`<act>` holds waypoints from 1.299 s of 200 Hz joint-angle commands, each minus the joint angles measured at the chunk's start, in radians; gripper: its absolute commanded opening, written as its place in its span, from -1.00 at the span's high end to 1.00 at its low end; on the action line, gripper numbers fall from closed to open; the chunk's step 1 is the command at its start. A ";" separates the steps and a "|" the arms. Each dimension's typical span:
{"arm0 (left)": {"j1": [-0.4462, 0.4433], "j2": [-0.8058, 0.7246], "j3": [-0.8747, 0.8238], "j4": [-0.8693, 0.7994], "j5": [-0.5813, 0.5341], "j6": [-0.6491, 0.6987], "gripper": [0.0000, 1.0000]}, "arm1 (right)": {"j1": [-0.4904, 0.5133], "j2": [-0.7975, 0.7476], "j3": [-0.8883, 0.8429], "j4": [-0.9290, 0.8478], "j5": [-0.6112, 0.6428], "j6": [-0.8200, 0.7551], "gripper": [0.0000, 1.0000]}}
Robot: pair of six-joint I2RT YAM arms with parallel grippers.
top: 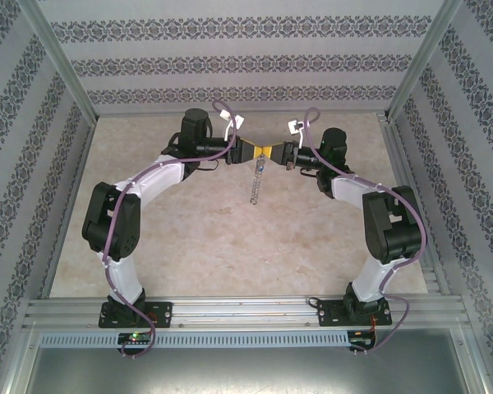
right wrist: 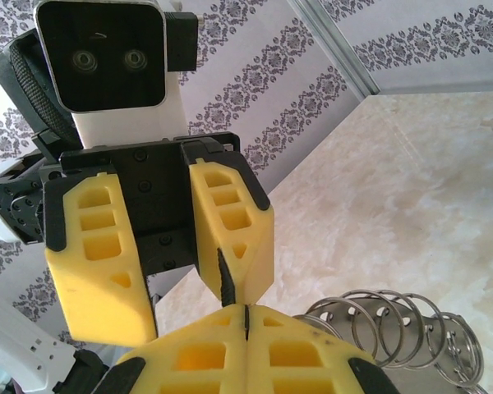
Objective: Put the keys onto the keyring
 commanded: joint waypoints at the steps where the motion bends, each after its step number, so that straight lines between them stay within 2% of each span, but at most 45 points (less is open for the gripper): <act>1: -0.005 -0.024 -0.017 0.020 -0.055 0.026 0.34 | -0.003 -0.008 -0.004 0.058 -0.026 -0.016 1.00; 26: -0.003 -0.034 -0.021 0.030 -0.072 0.022 0.32 | -0.007 -0.016 -0.012 0.059 -0.025 -0.018 1.00; 120: -0.007 0.011 -0.002 0.050 -0.011 -0.018 0.31 | -0.007 -0.025 -0.015 0.071 -0.030 -0.012 1.00; 180: -0.014 0.035 -0.010 0.140 0.073 -0.087 0.31 | -0.009 -0.022 -0.016 0.076 -0.025 -0.011 1.00; 260: -0.015 0.041 -0.022 0.130 0.074 -0.075 0.31 | -0.012 -0.019 -0.017 0.084 -0.026 -0.004 1.00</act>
